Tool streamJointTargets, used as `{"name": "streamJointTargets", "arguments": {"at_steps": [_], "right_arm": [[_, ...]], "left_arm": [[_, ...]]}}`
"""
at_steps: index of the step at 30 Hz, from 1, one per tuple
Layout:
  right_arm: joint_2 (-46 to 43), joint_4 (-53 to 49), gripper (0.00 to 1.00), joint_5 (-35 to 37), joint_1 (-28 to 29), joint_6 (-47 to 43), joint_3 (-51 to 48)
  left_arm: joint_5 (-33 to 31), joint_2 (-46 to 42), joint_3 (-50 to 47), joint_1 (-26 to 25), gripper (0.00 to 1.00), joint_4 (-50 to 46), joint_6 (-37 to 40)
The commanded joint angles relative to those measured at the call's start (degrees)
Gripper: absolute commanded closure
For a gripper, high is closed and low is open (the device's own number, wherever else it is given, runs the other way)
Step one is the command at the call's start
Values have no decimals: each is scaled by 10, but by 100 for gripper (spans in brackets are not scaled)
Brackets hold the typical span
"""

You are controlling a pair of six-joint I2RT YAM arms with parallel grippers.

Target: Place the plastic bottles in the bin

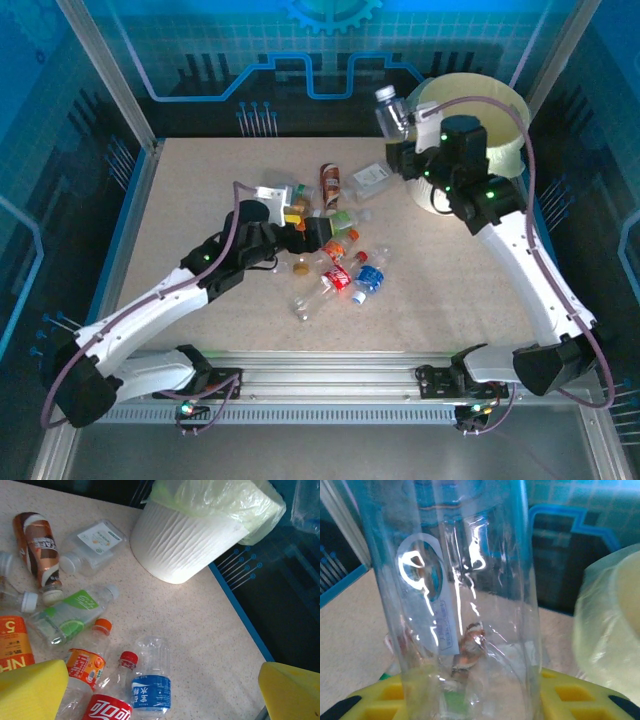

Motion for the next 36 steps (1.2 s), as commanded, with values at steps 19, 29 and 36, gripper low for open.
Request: {"name": "streamJointTargets", "arguments": {"at_steps": [19, 29, 36], "right_arm": [[228, -155, 61, -38, -282, 17, 313], [327, -195, 59, 36, -292, -5, 381], [369, -165, 58, 136, -289, -40, 371]], "left_arm": [[-130, -78, -66, 0, 1, -4, -1], [-161, -98, -85, 0, 1, -17, -12], [-189, -107, -88, 2, 1, -47, -18]]}}
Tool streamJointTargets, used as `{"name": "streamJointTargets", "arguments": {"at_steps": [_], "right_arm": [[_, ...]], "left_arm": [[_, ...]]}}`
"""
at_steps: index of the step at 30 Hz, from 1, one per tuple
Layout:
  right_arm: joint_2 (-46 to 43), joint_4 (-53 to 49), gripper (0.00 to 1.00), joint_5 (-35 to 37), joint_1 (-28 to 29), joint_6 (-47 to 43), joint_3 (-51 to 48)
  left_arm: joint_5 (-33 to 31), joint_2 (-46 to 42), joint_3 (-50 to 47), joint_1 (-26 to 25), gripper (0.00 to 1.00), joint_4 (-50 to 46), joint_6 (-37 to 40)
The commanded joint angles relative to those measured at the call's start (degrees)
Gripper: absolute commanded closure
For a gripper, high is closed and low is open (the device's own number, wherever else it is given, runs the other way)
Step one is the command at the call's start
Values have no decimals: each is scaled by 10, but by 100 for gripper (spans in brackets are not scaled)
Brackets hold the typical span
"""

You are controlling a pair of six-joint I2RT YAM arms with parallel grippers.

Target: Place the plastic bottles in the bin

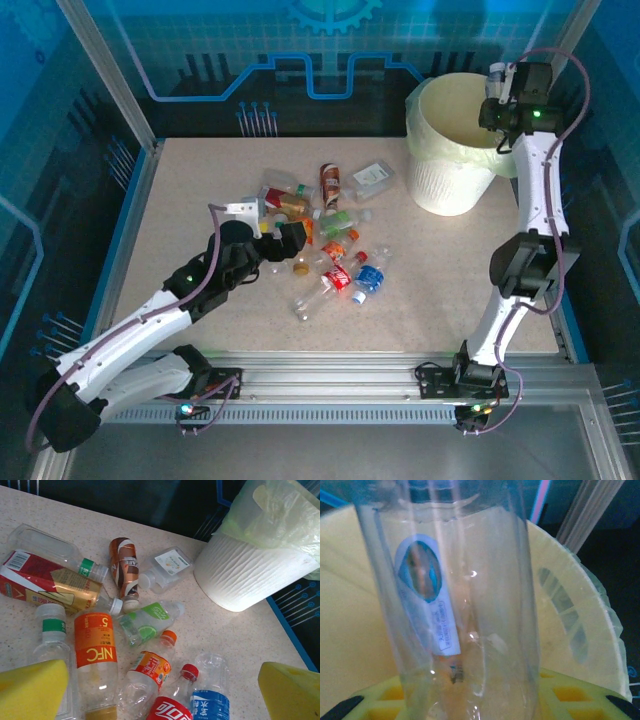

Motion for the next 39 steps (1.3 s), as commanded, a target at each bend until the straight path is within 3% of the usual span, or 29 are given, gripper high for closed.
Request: {"name": "streamJointTargets", "arguments": {"at_steps": [1, 7, 14, 25, 39], "right_arm": [[18, 13, 57, 71, 2, -35, 10], [40, 25, 50, 131, 6, -46, 9], [56, 15, 34, 166, 6, -26, 15], [7, 19, 24, 113, 17, -12, -9], [-124, 70, 15, 56, 44, 23, -100]], "left_arm": [[-32, -15, -9, 2, 1, -22, -13], [-52, -22, -23, 4, 1, -25, -27], [-63, -23, -24, 9, 1, -38, -33], [-75, -25, -37, 18, 1, -52, -60], [-91, -17, -38, 40, 1, -85, -100]]}}
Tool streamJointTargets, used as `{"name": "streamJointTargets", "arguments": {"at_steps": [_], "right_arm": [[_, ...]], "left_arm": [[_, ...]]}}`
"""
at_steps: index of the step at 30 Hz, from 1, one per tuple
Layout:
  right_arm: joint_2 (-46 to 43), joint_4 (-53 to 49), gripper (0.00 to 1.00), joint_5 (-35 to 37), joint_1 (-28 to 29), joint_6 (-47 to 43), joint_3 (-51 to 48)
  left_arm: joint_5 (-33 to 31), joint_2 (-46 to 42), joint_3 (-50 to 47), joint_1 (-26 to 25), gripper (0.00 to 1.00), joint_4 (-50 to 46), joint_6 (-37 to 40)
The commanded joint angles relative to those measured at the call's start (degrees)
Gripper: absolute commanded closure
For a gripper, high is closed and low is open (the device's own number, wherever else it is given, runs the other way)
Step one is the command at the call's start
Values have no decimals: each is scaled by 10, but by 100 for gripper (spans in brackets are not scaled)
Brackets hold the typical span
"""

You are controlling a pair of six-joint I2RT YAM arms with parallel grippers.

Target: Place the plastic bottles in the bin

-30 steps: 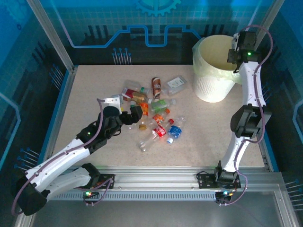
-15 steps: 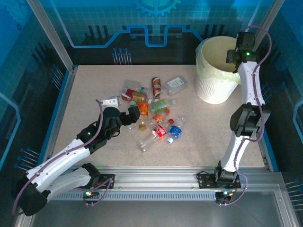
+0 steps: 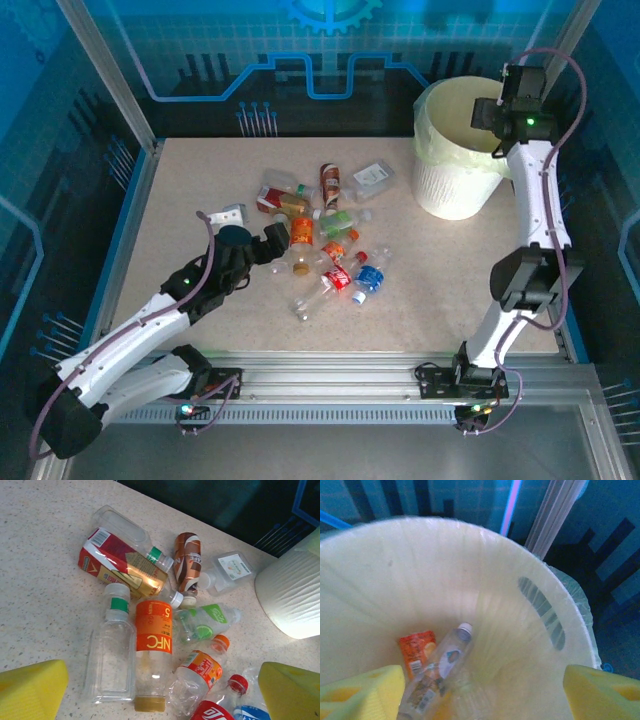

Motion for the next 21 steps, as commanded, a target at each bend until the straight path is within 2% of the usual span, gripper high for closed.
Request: {"name": "streamJointTargets", "arguments": {"at_steps": [1, 6, 12, 21], "right_arm": [[-46, 30, 14, -33, 11, 24, -25], [-104, 53, 0, -63, 25, 48, -76], [-205, 100, 0, -84, 51, 76, -191], [-333, 122, 0, -173, 73, 113, -342]], "left_arm": [[-15, -1, -9, 8, 1, -21, -24], [-14, 4, -5, 11, 1, -41, -30], [-12, 9, -4, 15, 1, -66, -41], [16, 36, -2, 23, 1, -94, -54]]}}
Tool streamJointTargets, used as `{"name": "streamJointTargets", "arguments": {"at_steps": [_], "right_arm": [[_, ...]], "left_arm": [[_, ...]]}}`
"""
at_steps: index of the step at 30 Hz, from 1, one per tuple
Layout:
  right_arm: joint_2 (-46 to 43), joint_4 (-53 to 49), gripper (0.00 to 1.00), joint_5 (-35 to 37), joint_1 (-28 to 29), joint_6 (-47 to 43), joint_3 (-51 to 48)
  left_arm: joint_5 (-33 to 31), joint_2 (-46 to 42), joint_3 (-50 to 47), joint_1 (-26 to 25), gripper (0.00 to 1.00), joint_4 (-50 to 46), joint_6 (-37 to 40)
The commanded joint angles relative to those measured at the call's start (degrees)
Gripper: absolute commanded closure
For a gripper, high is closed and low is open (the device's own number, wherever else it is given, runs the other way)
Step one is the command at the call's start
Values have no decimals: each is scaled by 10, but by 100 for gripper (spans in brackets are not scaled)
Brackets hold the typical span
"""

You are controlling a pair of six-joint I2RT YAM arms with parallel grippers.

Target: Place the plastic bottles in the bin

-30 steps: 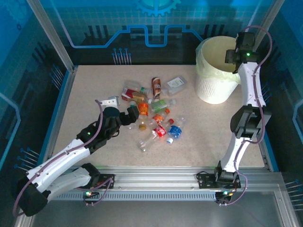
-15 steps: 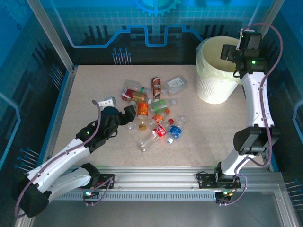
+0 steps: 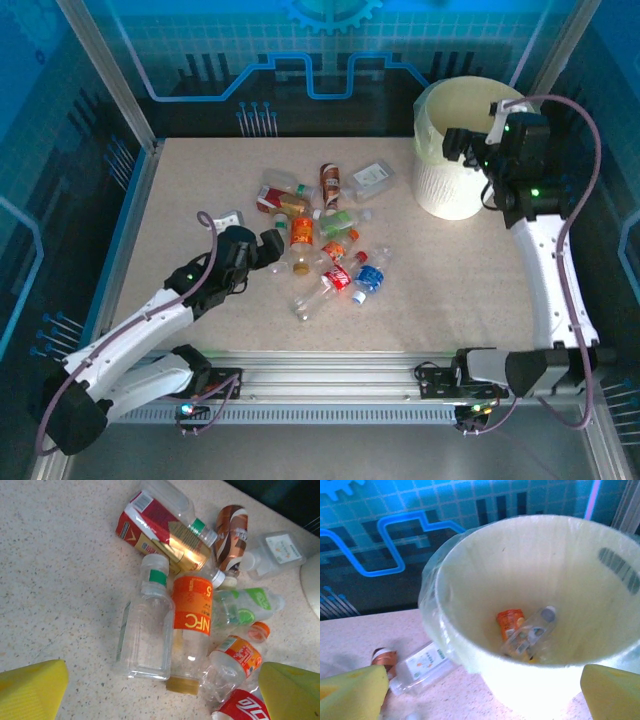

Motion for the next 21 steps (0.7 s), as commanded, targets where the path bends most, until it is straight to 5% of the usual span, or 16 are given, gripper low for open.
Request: {"name": "streamJointTargets", "arguments": {"at_steps": [1, 9, 17, 21], "right_arm": [[-35, 24, 0, -58, 9, 22, -38], [-95, 17, 0, -109, 17, 32, -125], [-105, 49, 0, -113, 19, 60, -171], [-110, 65, 0, -102, 21, 66, -186]], "left_arm": [[19, 11, -2, 5, 1, -22, -10], [143, 69, 7, 5, 1, -82, 60], [244, 83, -58, 3, 1, -3, 112], [263, 99, -60, -56, 1, 19, 149]]}}
